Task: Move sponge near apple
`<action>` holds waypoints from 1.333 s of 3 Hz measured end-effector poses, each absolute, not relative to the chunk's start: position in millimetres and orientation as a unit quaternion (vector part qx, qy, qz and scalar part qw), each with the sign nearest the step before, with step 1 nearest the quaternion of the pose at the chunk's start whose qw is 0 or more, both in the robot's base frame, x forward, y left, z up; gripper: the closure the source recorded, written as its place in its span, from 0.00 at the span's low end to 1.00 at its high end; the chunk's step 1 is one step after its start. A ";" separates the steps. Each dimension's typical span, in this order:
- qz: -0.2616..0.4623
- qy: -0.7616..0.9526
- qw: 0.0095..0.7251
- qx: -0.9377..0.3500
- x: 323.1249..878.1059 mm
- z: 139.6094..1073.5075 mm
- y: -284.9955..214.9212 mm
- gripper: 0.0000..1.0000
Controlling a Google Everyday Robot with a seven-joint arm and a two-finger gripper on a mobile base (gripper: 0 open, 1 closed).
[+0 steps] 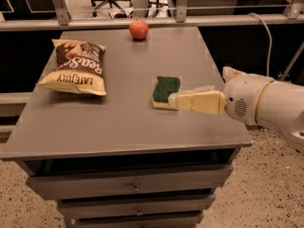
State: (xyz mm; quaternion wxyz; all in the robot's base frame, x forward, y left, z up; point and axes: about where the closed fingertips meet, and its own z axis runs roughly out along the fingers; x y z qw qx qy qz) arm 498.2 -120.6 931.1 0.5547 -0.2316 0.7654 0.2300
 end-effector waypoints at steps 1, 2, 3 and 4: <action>0.196 0.750 0.576 -0.258 497.5 913.8 -114.7 0.00; 0.147 0.749 0.584 -0.276 498.3 889.3 -106.5 0.00; 0.146 0.749 0.585 -0.276 498.7 889.8 -106.8 0.00; 0.145 0.749 0.589 -0.266 502.1 885.6 -96.2 0.00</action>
Offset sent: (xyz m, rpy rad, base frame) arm -0.0007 0.0122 -0.0770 -0.2289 -0.1479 -0.0737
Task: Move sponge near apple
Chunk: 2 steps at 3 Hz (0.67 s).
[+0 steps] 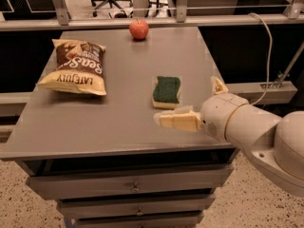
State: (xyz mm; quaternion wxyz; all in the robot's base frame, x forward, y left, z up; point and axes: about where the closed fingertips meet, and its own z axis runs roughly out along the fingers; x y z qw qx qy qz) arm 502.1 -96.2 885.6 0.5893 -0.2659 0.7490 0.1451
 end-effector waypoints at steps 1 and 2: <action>0.145 0.752 0.596 -0.243 516.4 867.7 -75.2 0.00; 0.135 0.759 0.593 -0.231 529.0 850.9 -68.8 0.00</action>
Offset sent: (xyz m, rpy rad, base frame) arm 0.0416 0.0314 -0.0562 0.0246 0.0262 -0.1090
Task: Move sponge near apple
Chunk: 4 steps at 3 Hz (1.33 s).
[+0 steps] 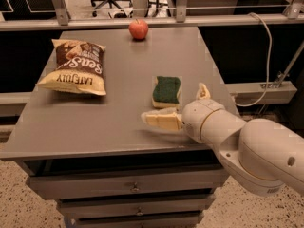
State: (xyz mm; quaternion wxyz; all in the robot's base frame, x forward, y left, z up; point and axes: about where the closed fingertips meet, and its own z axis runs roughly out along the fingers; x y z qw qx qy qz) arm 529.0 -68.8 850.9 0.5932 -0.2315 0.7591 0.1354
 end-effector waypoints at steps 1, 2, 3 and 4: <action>0.115 0.767 0.590 -0.224 542.1 837.3 -68.0 0.00; 0.102 0.773 0.588 -0.215 553.7 830.6 -64.9 0.00; 0.100 0.784 0.579 -0.200 563.9 825.4 -58.3 0.04; 0.104 0.790 0.573 -0.190 568.8 823.7 -53.6 0.26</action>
Offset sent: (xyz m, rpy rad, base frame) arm 0.0394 0.0053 -0.0302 -0.0497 0.0207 -0.1097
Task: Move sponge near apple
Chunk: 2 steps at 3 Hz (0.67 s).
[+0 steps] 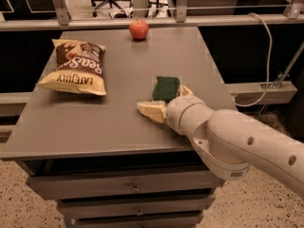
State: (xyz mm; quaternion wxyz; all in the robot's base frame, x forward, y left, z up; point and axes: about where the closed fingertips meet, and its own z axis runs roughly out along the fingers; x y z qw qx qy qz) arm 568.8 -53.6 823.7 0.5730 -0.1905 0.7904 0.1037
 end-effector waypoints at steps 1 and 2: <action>0.115 0.803 0.564 -0.155 574.3 824.9 -50.3 0.49; 0.098 0.788 0.591 -0.142 594.9 868.2 -55.0 0.81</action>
Offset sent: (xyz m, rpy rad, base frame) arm 0.0436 -0.0120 0.0717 0.0642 -0.0658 -0.1379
